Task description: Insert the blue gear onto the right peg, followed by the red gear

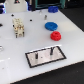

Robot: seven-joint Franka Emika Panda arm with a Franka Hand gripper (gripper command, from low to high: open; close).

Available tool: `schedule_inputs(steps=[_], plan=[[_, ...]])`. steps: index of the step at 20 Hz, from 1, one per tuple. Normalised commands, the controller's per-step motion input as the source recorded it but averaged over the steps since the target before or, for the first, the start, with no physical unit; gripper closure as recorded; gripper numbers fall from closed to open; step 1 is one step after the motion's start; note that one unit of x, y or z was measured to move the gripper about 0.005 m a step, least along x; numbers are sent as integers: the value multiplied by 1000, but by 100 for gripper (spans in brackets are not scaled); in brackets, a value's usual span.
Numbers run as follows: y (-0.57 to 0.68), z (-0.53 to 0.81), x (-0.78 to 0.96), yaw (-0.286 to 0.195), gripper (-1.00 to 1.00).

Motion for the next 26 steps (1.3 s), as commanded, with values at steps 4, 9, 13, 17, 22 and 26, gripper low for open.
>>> schedule_inputs(steps=[4,9,13,17,22,26], plan=[[621,-126,-664,0,-100],[619,-171,-634,0,-100],[554,-322,-589,0,-100],[312,-477,-529,0,-100],[173,-564,-495,0,-100],[120,-649,-416,0,-100]])
